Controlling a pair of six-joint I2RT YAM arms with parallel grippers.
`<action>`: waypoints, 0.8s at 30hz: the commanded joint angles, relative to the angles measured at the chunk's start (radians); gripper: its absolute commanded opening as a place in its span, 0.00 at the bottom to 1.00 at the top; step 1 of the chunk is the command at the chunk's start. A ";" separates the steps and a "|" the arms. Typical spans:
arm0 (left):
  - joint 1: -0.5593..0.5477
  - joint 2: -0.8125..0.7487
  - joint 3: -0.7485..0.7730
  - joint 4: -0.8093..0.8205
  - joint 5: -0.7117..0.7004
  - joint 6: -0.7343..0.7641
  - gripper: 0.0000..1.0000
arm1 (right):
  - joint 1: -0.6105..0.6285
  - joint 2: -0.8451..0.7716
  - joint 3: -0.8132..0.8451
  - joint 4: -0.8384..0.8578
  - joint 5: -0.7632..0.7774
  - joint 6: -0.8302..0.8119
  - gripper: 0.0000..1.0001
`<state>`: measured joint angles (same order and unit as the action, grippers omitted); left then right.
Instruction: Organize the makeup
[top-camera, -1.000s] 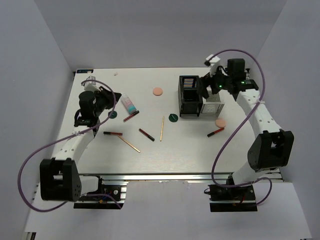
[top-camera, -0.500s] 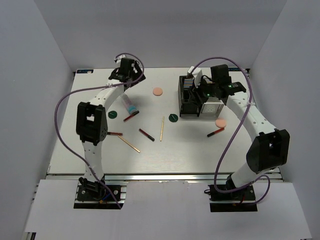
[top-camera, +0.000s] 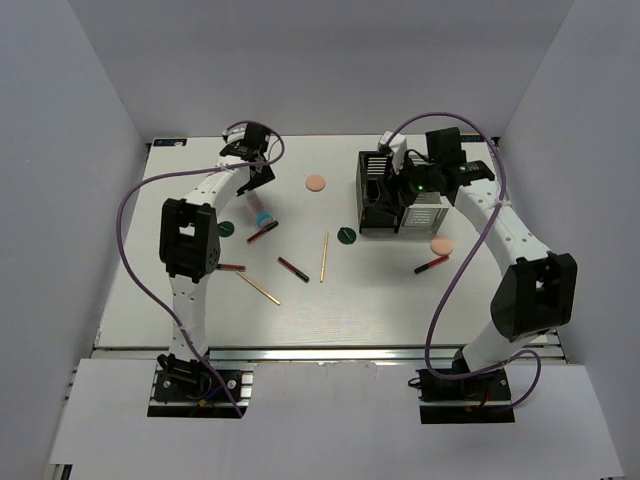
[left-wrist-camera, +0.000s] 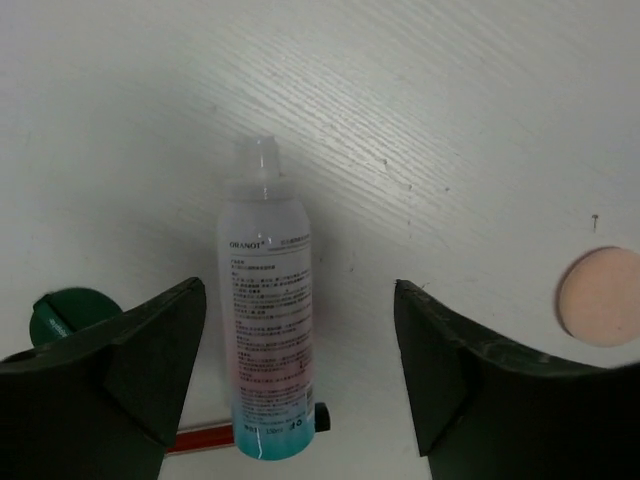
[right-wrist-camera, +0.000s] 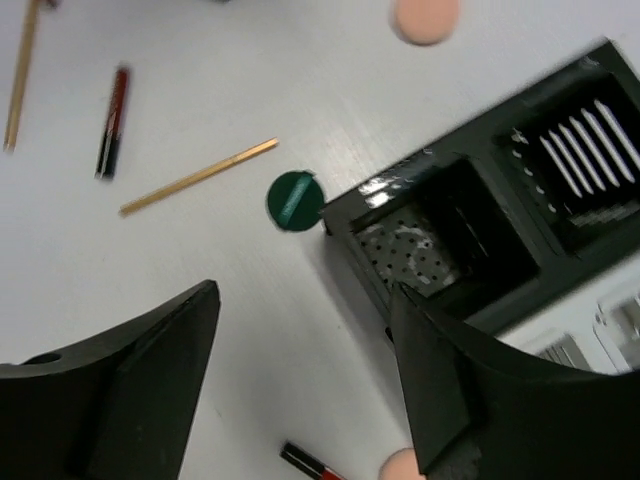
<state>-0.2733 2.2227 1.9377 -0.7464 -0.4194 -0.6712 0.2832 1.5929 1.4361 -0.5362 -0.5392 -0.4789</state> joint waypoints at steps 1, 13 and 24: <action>0.011 -0.164 -0.080 0.001 -0.027 0.008 0.71 | 0.005 0.050 0.079 -0.201 -0.282 -0.293 0.73; 0.019 -0.653 -0.807 0.423 0.553 0.550 0.64 | 0.073 0.142 0.101 -0.369 -0.482 -0.607 0.59; 0.020 -0.504 -0.815 0.441 0.725 0.938 0.68 | 0.071 0.148 0.087 -0.361 -0.463 -0.606 0.60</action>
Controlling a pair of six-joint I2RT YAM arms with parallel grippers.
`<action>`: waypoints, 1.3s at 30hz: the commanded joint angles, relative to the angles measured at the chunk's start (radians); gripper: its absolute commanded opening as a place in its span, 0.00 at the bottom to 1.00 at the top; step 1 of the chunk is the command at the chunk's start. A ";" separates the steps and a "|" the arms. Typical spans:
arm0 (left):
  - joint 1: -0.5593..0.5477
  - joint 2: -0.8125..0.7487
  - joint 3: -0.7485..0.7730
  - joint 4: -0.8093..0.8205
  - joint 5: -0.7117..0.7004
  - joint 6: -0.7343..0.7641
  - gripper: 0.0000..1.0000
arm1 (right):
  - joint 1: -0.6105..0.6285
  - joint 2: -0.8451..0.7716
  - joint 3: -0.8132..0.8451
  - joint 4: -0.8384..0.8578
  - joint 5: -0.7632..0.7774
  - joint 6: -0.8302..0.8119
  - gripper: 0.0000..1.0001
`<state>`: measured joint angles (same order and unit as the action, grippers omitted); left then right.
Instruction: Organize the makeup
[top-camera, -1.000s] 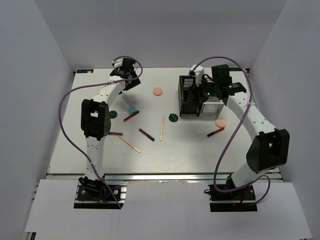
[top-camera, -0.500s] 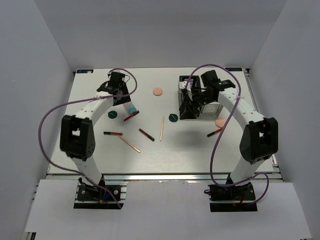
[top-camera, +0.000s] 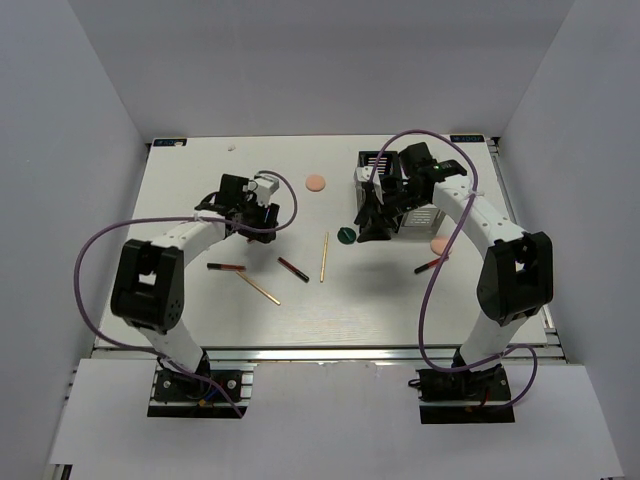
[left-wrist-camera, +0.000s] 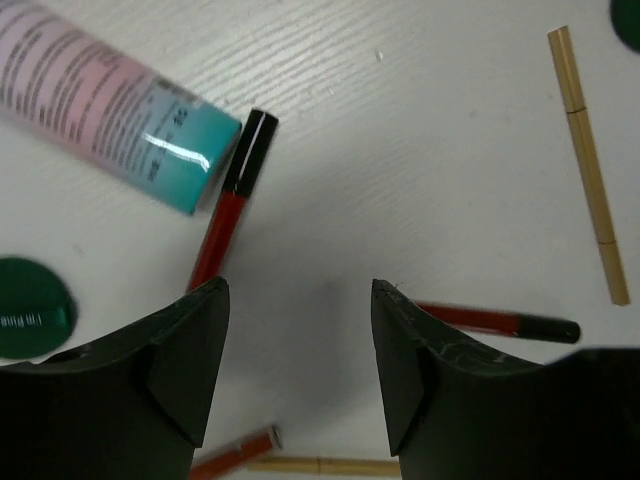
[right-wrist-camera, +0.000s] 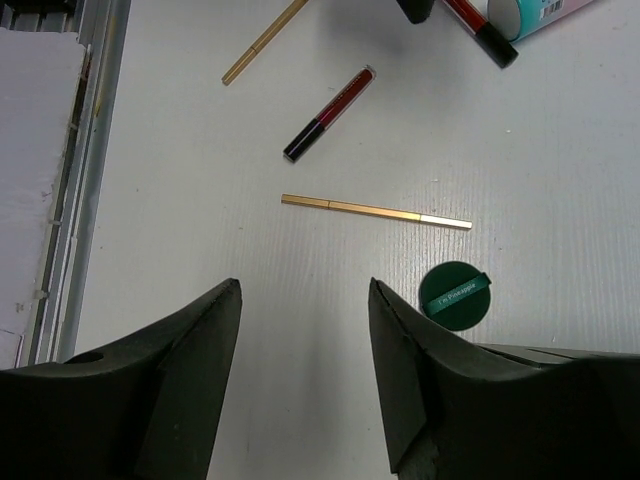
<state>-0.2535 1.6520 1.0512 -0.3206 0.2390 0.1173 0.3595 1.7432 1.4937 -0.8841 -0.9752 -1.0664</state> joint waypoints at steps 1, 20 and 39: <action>0.000 0.089 0.108 0.011 0.057 0.160 0.68 | -0.005 -0.002 0.028 -0.013 -0.022 -0.015 0.59; 0.000 0.200 0.040 0.106 -0.032 0.160 0.52 | -0.005 -0.019 -0.004 0.011 0.006 0.022 0.59; -0.004 -0.058 0.096 0.336 0.353 -0.206 0.00 | -0.050 -0.089 0.019 0.184 -0.034 0.262 0.31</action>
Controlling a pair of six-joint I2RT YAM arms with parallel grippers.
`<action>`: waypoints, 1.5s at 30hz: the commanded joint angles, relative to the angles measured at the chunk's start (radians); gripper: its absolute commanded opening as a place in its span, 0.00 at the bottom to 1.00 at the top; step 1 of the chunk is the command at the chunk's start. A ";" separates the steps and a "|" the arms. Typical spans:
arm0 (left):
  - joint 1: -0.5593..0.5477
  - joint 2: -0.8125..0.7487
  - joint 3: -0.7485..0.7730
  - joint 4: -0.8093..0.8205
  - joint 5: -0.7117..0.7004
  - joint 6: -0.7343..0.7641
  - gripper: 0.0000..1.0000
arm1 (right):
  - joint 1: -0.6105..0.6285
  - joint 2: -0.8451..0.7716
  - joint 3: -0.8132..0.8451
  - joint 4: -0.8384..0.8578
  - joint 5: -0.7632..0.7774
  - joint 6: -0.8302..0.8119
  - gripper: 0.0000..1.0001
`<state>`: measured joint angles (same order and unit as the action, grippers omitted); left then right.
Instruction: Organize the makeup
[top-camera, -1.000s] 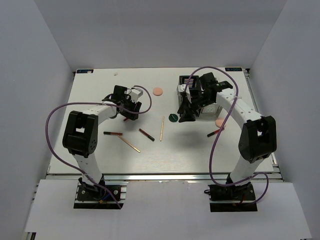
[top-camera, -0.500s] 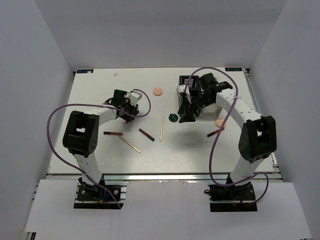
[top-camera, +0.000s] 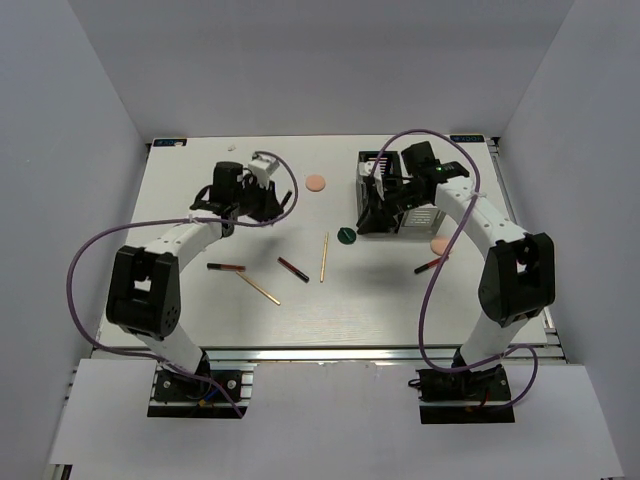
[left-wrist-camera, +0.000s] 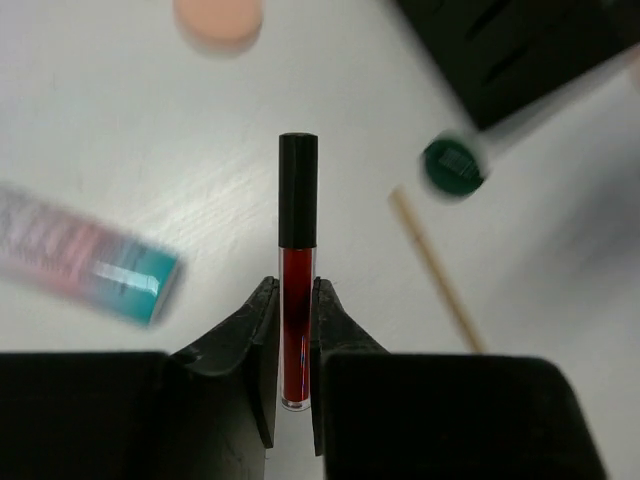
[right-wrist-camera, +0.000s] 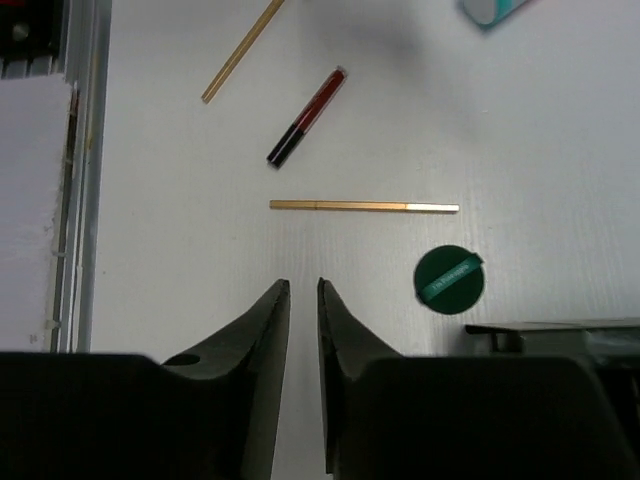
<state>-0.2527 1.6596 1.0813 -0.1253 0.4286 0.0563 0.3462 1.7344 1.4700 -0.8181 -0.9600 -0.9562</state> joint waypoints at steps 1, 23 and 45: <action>-0.006 -0.052 0.075 0.245 0.174 -0.180 0.00 | -0.048 -0.093 0.038 0.173 -0.051 0.218 0.20; -0.255 0.907 1.074 1.004 0.082 -0.481 0.00 | -0.335 -0.349 -0.316 1.016 0.265 0.924 0.00; -0.290 0.847 0.977 0.897 0.048 -0.391 0.46 | -0.335 -0.292 -0.297 0.765 0.029 0.581 0.46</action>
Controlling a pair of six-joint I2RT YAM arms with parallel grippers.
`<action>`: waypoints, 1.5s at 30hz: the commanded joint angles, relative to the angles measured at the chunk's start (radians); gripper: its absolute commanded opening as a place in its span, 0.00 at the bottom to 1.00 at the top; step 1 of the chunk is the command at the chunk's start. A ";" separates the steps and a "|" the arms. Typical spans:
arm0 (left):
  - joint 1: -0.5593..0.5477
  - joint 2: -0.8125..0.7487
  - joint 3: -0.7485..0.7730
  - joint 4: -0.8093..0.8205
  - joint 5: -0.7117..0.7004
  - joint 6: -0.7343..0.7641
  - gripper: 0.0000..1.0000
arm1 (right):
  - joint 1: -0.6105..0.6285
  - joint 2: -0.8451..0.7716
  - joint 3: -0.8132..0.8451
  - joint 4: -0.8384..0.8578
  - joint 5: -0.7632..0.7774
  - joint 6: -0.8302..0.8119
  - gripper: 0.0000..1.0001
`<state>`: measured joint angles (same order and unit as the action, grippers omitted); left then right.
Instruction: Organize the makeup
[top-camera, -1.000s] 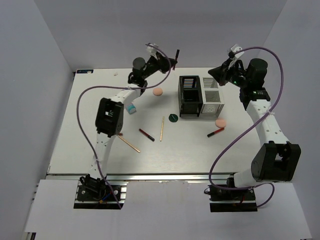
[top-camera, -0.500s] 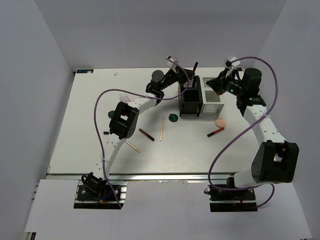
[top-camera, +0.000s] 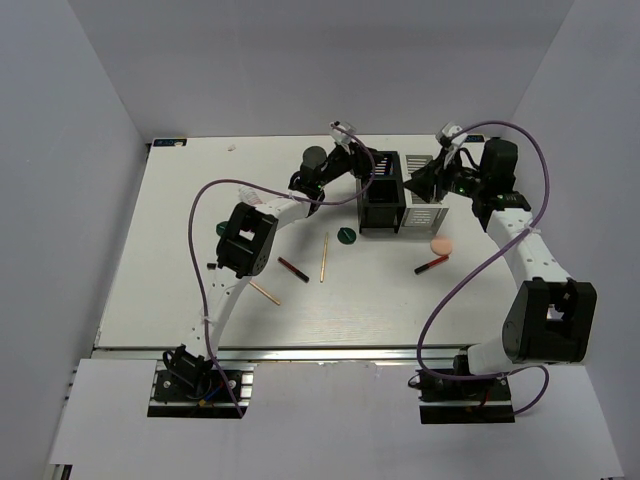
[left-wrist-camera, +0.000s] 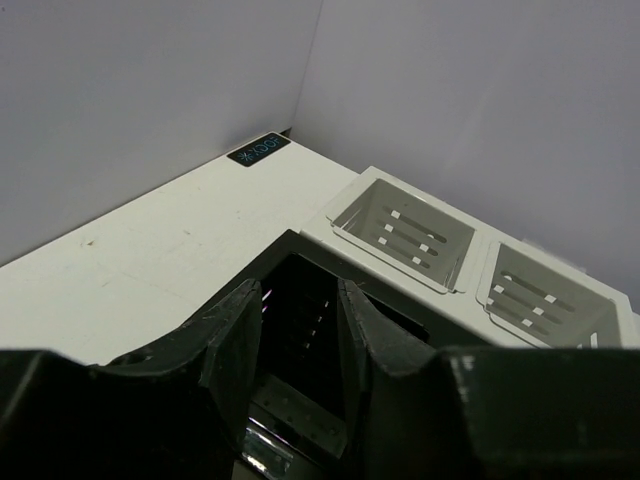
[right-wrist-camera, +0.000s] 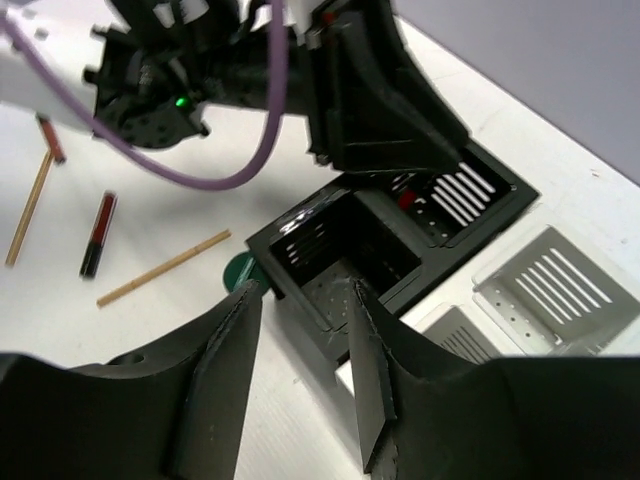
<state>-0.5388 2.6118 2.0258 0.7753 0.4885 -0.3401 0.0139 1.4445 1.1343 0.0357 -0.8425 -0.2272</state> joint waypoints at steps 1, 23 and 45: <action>-0.004 -0.110 0.033 -0.002 -0.011 0.003 0.46 | -0.003 -0.003 0.039 -0.105 -0.101 -0.168 0.46; 0.209 -0.905 -0.680 -0.562 -0.145 -0.249 0.55 | -0.002 0.185 0.108 -1.138 0.259 -1.581 0.89; 0.465 -1.319 -1.139 -0.987 -0.645 -0.546 0.76 | 0.055 0.364 -0.002 -0.852 0.500 -1.552 0.72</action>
<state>-0.0940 1.3529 0.9012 -0.1673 -0.0845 -0.8146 0.0505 1.7885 1.1236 -0.8482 -0.3588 -1.7737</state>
